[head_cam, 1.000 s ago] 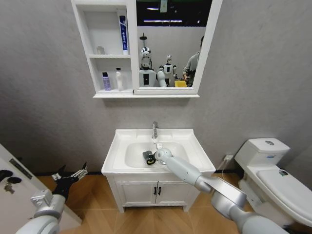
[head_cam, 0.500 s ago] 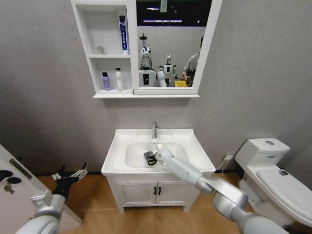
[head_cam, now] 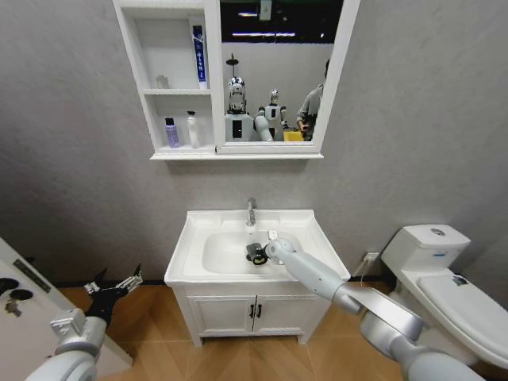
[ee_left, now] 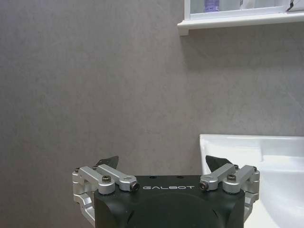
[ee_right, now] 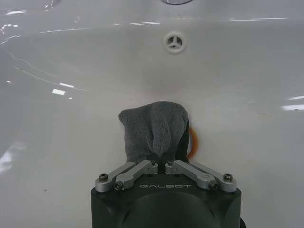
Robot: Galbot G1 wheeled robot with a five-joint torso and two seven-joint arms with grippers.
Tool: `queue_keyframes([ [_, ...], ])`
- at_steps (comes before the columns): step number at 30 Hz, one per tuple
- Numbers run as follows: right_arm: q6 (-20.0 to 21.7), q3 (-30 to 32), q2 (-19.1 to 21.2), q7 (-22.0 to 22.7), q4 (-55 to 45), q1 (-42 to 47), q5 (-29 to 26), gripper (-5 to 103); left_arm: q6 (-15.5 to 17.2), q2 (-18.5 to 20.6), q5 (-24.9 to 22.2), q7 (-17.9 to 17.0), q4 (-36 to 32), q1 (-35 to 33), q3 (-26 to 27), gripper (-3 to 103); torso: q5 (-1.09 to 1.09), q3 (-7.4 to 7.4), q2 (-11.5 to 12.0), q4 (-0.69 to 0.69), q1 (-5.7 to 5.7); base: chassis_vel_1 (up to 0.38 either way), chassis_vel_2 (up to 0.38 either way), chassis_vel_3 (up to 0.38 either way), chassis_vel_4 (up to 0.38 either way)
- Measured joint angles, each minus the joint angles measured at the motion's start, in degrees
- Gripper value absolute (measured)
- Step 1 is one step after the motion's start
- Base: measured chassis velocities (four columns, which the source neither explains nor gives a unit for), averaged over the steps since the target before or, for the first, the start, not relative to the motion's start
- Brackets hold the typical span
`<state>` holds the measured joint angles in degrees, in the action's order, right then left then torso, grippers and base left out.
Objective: Move facial cleanser and shampoo from washbasin to cabinet, then wipe washbasin with towel.
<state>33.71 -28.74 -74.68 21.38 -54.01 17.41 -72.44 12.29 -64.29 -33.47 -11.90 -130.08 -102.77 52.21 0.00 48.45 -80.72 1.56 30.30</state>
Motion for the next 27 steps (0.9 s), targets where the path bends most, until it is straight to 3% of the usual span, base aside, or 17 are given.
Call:
queue_keyframes([
  [10,-3.6,-0.9,-6.5,-3.2,1.3,-1.0,0.1,2,0.0,0.0,0.0,0.0,0.0,0.0,0.0,100,-0.01,0.0,0.0,0.01,0.0,0.0,0.0,0.0,0.0],
  [14,-4.2,-1.1,-7.2,-2.8,1.0,-0.6,0.7,2,0.0,0.0,0.0,0.0,0.0,0.0,0.0,100,-0.01,0.0,0.0,0.0,0.0,0.0,0.0,0.0,0.0],
  [20,-3.6,-0.6,-4.2,-1.1,-0.4,1.3,1.5,2,0.0,0.0,0.0,0.0,0.0,0.0,0.0,100,0.0,0.0,0.0,0.04,0.0,0.0,0.0,0.0,0.0],
  [27,-2.7,2.8,3.2,0.2,-3.7,4.1,0.1,2,0.0,0.0,0.0,0.0,0.0,0.0,0.0,100,0.01,0.0,0.0,0.04,0.0,0.0,0.0,0.0,0.0],
])
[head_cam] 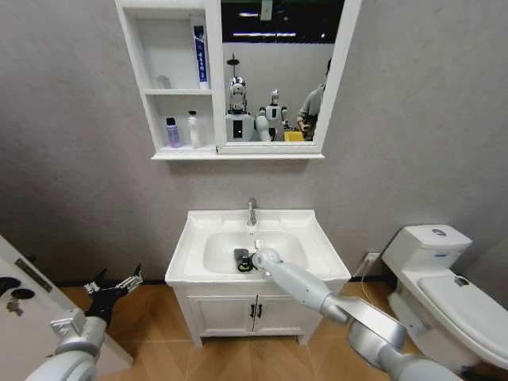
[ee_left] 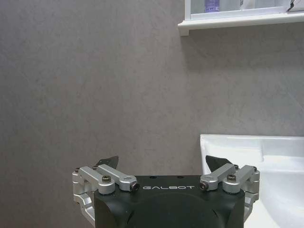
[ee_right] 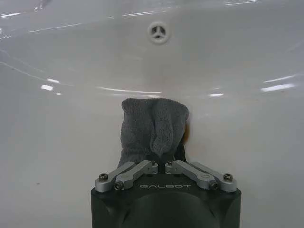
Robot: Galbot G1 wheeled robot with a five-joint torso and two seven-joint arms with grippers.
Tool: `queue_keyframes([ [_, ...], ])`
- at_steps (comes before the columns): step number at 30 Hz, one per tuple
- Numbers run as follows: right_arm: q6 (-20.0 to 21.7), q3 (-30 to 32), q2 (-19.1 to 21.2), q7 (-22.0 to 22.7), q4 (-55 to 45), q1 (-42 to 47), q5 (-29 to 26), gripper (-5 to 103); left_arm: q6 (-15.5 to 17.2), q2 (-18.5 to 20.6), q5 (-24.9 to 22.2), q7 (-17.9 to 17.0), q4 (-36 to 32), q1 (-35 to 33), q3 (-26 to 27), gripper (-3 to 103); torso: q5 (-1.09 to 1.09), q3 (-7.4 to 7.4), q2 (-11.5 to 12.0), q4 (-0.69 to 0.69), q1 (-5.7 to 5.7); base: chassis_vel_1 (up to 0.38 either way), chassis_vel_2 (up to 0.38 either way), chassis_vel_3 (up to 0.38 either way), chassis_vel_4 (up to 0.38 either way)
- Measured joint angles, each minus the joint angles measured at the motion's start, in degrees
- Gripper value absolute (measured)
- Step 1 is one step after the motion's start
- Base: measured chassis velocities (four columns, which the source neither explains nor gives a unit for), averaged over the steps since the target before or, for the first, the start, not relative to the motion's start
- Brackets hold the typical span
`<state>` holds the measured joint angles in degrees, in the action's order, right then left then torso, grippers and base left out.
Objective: Move facial cleanser and shampoo from washbasin to cabinet, then wipe washbasin with towel.
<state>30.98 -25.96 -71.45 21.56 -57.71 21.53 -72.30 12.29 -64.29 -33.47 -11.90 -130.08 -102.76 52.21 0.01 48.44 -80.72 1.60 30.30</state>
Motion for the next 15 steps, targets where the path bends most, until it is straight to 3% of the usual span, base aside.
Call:
queue_keyframes([
  [10,0.2,1.3,3.1,-0.3,2.0,-2.7,-0.5,2,0.0,0.0,0.0,0.0,0.0,0.0,0.0,100,0.0,0.0,0.0,-0.04,0.0,0.0,0.0,0.0,0.0],
  [15,0.9,0.9,4.8,0.1,1.8,-3.6,-0.4,2,0.0,0.0,0.0,0.0,0.0,0.0,0.0,100,-0.02,0.0,0.0,0.01,0.0,0.0,0.0,0.0,0.0],
])
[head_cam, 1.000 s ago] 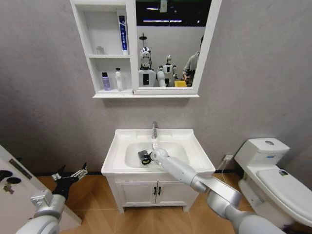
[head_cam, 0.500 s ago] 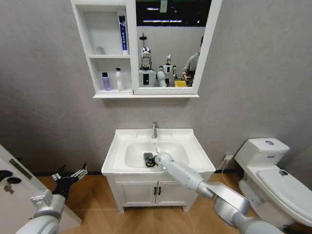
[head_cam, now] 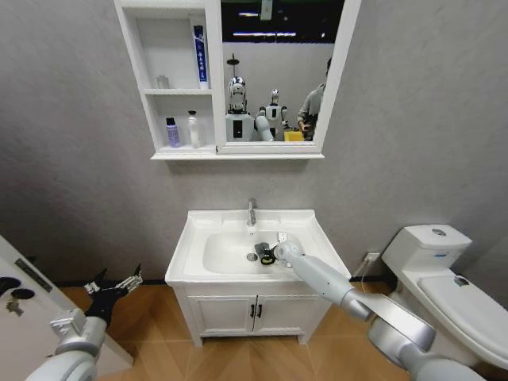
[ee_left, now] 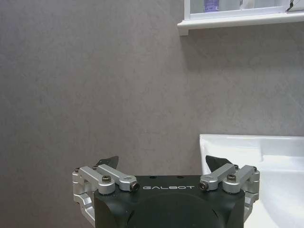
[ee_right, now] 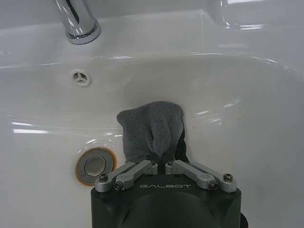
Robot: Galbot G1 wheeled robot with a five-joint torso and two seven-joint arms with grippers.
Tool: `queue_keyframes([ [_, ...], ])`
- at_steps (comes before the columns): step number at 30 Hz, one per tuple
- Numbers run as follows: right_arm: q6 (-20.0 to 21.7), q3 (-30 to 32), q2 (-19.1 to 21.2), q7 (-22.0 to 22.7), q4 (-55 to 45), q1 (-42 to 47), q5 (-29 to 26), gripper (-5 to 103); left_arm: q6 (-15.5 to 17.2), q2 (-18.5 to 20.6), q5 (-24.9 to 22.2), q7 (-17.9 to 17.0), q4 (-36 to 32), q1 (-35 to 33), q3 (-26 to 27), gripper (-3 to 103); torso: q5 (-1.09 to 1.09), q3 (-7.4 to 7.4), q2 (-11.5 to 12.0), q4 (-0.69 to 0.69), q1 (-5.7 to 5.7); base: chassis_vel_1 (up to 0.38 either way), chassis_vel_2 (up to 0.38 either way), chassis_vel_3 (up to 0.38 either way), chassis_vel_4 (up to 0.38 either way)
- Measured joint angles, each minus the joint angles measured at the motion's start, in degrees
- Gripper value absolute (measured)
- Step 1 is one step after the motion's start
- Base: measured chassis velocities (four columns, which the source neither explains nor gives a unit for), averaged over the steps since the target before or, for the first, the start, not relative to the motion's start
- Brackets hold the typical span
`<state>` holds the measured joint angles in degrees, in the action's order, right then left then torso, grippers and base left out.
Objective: Move facial cleanser and shampoo from washbasin to cabinet, then wipe washbasin with towel.
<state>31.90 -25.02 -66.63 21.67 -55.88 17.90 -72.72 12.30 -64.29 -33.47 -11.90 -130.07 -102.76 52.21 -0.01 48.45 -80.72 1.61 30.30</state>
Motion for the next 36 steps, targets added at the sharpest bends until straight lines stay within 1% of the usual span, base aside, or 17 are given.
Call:
queue_keyframes([
  [2,0.1,-0.2,-0.1,0.0,0.0,0.0,0.1,2,0.0,0.0,0.0,0.0,0.0,0.0,0.0,100,0.0,0.0,0.0,0.0,0.0,0.0,0.0,0.0,0.0],
  [4,0.2,-0.6,-1.7,-0.1,0.0,0.8,0.6,2,0.0,0.0,0.0,0.0,0.0,0.0,0.0,100,0.01,0.0,0.0,-0.01,0.0,0.0,0.0,0.0,0.0],
  [5,0.2,-0.6,-1.7,-0.1,0.0,0.8,0.6,2,0.0,0.0,0.0,0.0,0.0,0.0,0.0,100,0.01,0.0,0.0,-0.01,0.0,0.0,0.0,0.0,0.0],
  [7,0.2,-1.3,-3.7,-0.7,0.7,1.3,1.2,2,0.0,0.0,0.0,0.0,0.0,0.0,0.0,100,0.01,0.0,0.0,-0.05,0.0,0.0,0.0,0.0,0.0],
  [8,0.2,-1.3,-3.7,-0.7,0.7,1.3,1.2,2,0.0,0.0,0.0,0.0,0.0,0.0,0.0,100,0.01,0.0,0.0,-0.05,0.0,0.0,0.0,0.0,0.0],
  [10,-0.5,-2.8,-6.5,-1.9,2.6,1.0,2.3,2,0.0,0.0,0.0,0.0,0.0,0.0,0.0,100,0.0,0.0,0.0,-0.02,0.0,0.0,0.0,0.0,0.0],
  [11,-0.5,-2.8,-6.5,-1.9,2.6,1.0,2.3,2,0.0,0.0,0.0,0.0,0.0,0.0,0.0,100,0.0,0.0,0.0,-0.02,0.0,0.0,0.0,0.0,0.0],
  [13,-0.8,-4.1,-8.5,-2.8,3.9,-0.2,2.6,2,0.0,0.0,0.0,0.0,0.0,0.0,0.0,100,0.0,0.0,0.0,-0.02,0.0,0.0,0.0,0.0,0.0],
  [15,-0.8,-4.6,-9.3,-3.2,4.3,-0.9,2.4,2,0.0,0.0,0.0,0.0,0.0,0.0,0.0,100,0.0,0.01,0.0,-0.03,0.0,0.0,0.0,0.0,0.0],
  [16,-1.0,-5.2,-10.7,-3.5,4.9,-2.2,2.1,2,0.0,0.0,0.0,0.0,0.0,0.0,0.0,100,-0.01,0.0,0.0,-0.04,0.01,0.0,0.0,0.0,0.0],
  [17,-1.0,-5.2,-10.7,-3.5,4.9,-2.2,2.1,2,0.0,0.0,0.0,0.0,0.0,0.0,0.0,100,-0.01,0.0,0.0,-0.04,0.01,0.0,0.0,0.0,0.0],
  [19,-1.3,-5.6,-12.5,-3.6,5.0,-3.2,1.3,2,0.0,0.0,0.0,0.0,0.0,0.0,0.0,100,-0.01,0.0,0.0,-0.04,0.0,0.0,0.0,0.0,0.0],
  [24,-2.0,-5.9,-14.8,-3.5,4.9,-3.6,0.6,2,0.0,0.0,0.0,0.0,0.0,0.0,0.0,100,0.0,0.0,0.0,-0.04,0.0,0.0,0.0,0.0,0.0],
  [29,-2.0,-6.0,-15.5,-3.4,6.1,-2.2,1.6,2,0.0,0.0,0.0,0.0,0.0,0.0,0.0,100,0.0,0.0,0.0,-0.03,0.0,0.0,0.0,0.0,0.0],
  [32,-2.0,-4.4,-15.6,-3.4,7.7,-0.7,3.3,2,0.0,0.0,0.0,0.0,0.0,0.0,0.0,100,0.01,0.0,0.0,-0.01,0.0,0.0,0.0,0.0,0.0],
  [35,-2.0,-3.3,-14.9,-3.4,8.7,0.0,4.7,2,0.0,0.0,0.0,0.0,0.0,0.0,0.0,100,0.01,0.0,0.0,-0.03,0.0,0.0,0.0,0.0,0.0],
  [36,-1.9,-3.1,-14.1,-3.3,8.6,0.1,5.0,2,0.0,0.0,0.0,0.0,0.0,0.0,0.0,100,0.01,0.0,0.0,-0.03,0.0,0.0,0.0,0.0,0.0],
])
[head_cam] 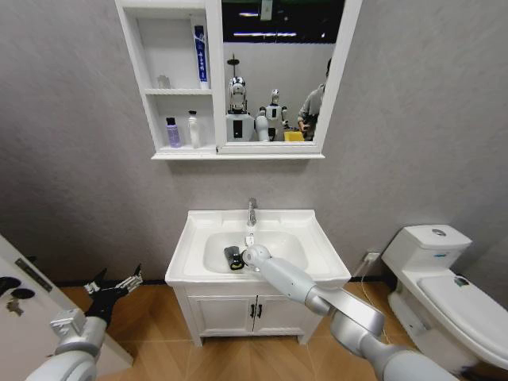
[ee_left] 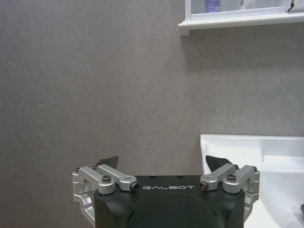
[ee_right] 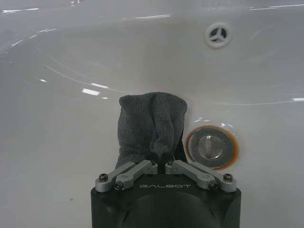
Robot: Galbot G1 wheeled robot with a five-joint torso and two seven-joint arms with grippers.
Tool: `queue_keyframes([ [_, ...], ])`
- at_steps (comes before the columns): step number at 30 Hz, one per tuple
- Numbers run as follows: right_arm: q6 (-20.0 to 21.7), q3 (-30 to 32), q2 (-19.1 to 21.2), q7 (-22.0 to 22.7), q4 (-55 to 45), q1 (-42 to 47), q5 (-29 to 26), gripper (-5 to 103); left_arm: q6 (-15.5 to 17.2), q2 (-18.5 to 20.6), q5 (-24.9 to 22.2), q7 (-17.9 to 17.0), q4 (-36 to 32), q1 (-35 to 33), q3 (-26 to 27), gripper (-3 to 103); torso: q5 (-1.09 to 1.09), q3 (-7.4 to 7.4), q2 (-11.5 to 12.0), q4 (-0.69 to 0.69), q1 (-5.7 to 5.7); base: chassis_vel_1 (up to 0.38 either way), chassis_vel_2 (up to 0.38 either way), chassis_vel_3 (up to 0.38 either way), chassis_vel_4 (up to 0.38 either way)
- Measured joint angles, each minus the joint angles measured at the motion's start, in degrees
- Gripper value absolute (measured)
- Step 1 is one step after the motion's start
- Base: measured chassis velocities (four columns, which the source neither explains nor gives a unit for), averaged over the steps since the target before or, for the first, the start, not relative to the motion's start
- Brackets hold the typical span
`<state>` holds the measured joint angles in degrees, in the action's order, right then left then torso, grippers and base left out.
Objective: Move facial cleanser and shampoo from washbasin to cabinet, then wipe washbasin with towel.
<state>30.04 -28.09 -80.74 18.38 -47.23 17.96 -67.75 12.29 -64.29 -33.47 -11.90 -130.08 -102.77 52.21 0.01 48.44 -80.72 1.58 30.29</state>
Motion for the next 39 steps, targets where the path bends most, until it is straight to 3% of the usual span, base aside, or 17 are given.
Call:
queue_keyframes([
  [19,2.6,2.4,10.1,0.4,-1.5,-0.9,-0.8,2,0.0,0.0,0.0,0.0,0.0,0.0,0.0,100,0.01,0.01,0.0,0.0,0.0,0.0,0.0,0.0,0.0],
  [32,3.3,7.5,25.7,3.7,-14.1,0.8,-3.0,2,0.0,0.0,0.0,0.0,0.0,0.0,0.0,100,0.01,0.01,0.0,0.01,0.0,0.0,0.0,0.0,0.0],
  [39,3.1,11.3,29.4,4.1,-21.4,1.8,-2.5,2,0.0,0.0,0.0,0.0,0.0,0.0,0.0,100,-0.03,0.0,0.0,0.04,0.0,0.0,0.0,0.0,0.0],
])
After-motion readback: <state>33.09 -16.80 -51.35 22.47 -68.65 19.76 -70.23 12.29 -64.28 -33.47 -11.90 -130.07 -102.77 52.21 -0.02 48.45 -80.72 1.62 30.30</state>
